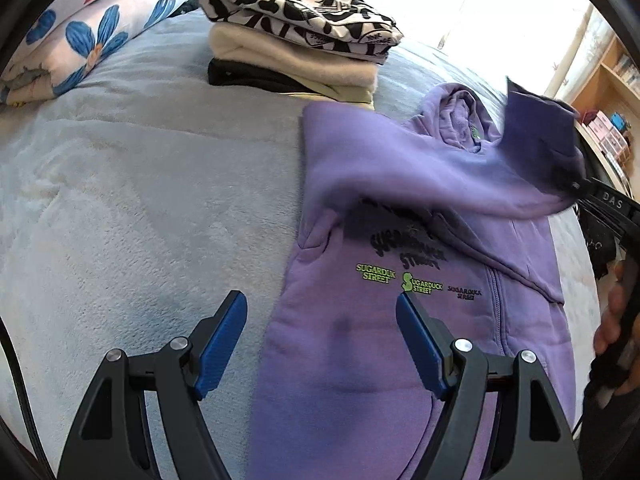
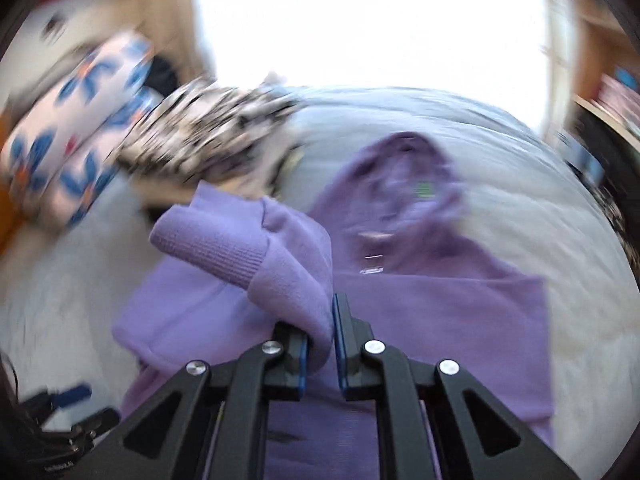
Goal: Fold large clothes
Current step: 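Grasp the folded sleeve cuff with the right gripper and straighten it, then open the right gripper while the left gripper grasps the hoodie's side edge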
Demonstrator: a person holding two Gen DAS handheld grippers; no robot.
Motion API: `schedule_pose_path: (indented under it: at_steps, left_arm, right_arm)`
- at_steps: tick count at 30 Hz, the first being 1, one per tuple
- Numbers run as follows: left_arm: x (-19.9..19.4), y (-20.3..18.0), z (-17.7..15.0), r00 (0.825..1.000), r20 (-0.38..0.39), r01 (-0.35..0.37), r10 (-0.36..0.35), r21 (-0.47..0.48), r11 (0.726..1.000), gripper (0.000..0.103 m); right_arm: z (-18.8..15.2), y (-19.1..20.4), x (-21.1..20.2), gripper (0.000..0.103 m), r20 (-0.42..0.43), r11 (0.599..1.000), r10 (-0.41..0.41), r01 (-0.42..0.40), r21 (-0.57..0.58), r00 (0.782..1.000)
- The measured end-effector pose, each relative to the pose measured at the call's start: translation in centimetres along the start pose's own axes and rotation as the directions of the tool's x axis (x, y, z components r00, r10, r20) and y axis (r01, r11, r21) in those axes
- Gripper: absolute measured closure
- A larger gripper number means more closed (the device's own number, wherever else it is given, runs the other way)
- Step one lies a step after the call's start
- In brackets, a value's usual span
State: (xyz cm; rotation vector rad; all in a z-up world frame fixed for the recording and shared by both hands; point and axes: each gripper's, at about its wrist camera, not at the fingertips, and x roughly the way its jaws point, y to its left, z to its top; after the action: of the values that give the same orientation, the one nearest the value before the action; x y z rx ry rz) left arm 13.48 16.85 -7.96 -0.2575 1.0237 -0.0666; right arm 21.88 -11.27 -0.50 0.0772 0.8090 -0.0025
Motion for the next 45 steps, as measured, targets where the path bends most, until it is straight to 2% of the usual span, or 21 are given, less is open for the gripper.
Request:
schedule_pose_path:
  at_steps: [1,4,5,8,12,16,20,24,25,26,27,28,29,33,34,35,37,39,42,44,45]
  left_arm:
    - [0.1,-0.4,0.0,1.000,-0.005,0.001,-0.001,0.009,1.000,0.028]
    - [0.5,-1.4,-0.2,1.000,-0.025,0.007,-0.006,0.039,0.999,0.028]
    - [0.6,-1.8,-0.2,0.999,-0.031,0.008,-0.007,0.056,0.998,0.028]
    - [1.1,-2.8,0.6,0.999,-0.051,0.018,-0.012,0.107,0.994,0.028]
    - [2.8,-3.5,3.1,0.997,-0.074,0.021,-0.010,0.145,0.989,0.028]
    - [6.0,-3.8,6.2,0.994,-0.106,0.010,0.007,0.154,0.988,0.028]
    - [9.9,-3.3,8.7,0.986,-0.164,0.001,0.018,0.115,0.993,0.028]
    - [12.9,-3.5,10.1,0.978,-0.208,0.002,0.014,0.079,0.997,0.028]
    - [13.3,-3.7,10.3,0.979,-0.203,0.014,0.002,0.078,0.997,0.032]
    - [13.4,-3.8,10.3,0.982,-0.189,0.031,-0.015,0.083,0.996,0.054]
    - [13.4,-4.1,10.4,0.983,-0.181,0.049,-0.031,0.093,0.995,0.069]
    - [13.4,-4.2,10.5,0.985,-0.172,0.038,-0.020,0.101,0.994,0.073]
    - [13.3,-4.2,10.6,0.988,-0.151,0.032,-0.016,0.104,0.994,0.085]
    - [12.4,-3.5,11.0,0.992,-0.113,0.060,-0.051,0.080,0.995,0.088]
    - [12.1,-3.4,11.0,0.994,-0.098,0.057,-0.048,0.085,0.995,0.088]
    - [11.8,-3.4,11.0,0.995,-0.084,0.055,-0.048,0.088,0.995,0.089]
    - [11.1,-3.1,11.2,0.998,-0.043,0.050,-0.046,0.084,0.995,0.089]
    - [11.0,-2.1,11.1,0.996,-0.029,0.087,-0.086,0.041,0.995,0.089]
    - [12.5,-1.2,10.4,0.996,-0.061,0.072,-0.070,0.029,0.997,0.088]
    - [12.9,-1.3,10.1,0.996,-0.069,0.060,-0.057,0.040,0.997,0.084]
    - [12.8,-1.4,10.3,0.996,-0.072,0.051,-0.047,0.043,0.998,0.079]
  right_arm:
    - [-0.5,-1.7,0.4,0.090,-0.018,0.999,-0.026,0.026,0.030,1.000]
    - [-3.3,-6.7,3.3,0.057,-0.203,0.990,-0.038,0.064,0.123,0.979]
    - [-4.6,-8.2,4.1,0.055,-0.249,0.986,-0.019,0.059,0.155,0.968]
    - [-7.4,-11.1,4.6,0.055,-0.327,0.980,0.006,0.060,0.191,0.945]
    - [-8.2,-13.2,3.9,0.055,-0.319,0.974,0.044,0.030,0.223,0.947]
    - [-6.8,-15.0,4.3,0.055,-0.286,0.956,0.109,-0.021,0.293,0.952]
    - [-4.7,-16.1,5.8,0.055,-0.261,0.953,0.120,-0.038,0.302,0.958]
    - [-3.3,-16.8,7.9,0.055,-0.258,0.947,0.157,-0.071,0.314,0.953]
    - [-3.0,-16.9,8.4,0.055,-0.260,0.947,0.160,-0.073,0.313,0.952]
    - [-2.8,-17.0,9.0,0.055,-0.264,0.948,0.160,-0.074,0.309,0.951]
    - [-2.6,-17.0,9.5,0.055,-0.269,0.950,0.158,-0.071,0.305,0.950]
    - [-2.5,-17.0,10.2,0.055,-0.279,0.952,0.153,-0.066,0.299,0.948]
    - [-2.4,-17.0,10.8,0.055,-0.287,0.954,0.151,-0.063,0.294,0.946]
    - [-2.3,-15.9,12.2,0.058,-0.268,0.968,0.145,-0.081,0.237,0.952]
    - [-2.2,-15.4,12.2,0.079,-0.260,0.974,0.143,-0.089,0.210,0.955]
    - [-1.9,-14.7,12.0,0.094,-0.253,0.977,0.152,-0.108,0.182,0.955]
    - [-1.2,-13.9,11.3,0.094,-0.207,0.981,0.146,-0.114,0.158,0.968]
    - [-0.9,-13.3,11.1,0.094,-0.157,0.983,0.141,-0.119,0.142,0.977]
    - [-1.6,-13.3,12.9,0.092,-0.200,0.991,0.087,-0.065,0.113,0.976]
    - [-1.9,-13.9,13.2,0.082,-0.214,0.989,0.084,-0.056,0.134,0.973]
    - [-1.8,-14.2,13.0,0.079,-0.220,0.986,0.094,-0.060,0.156,0.971]
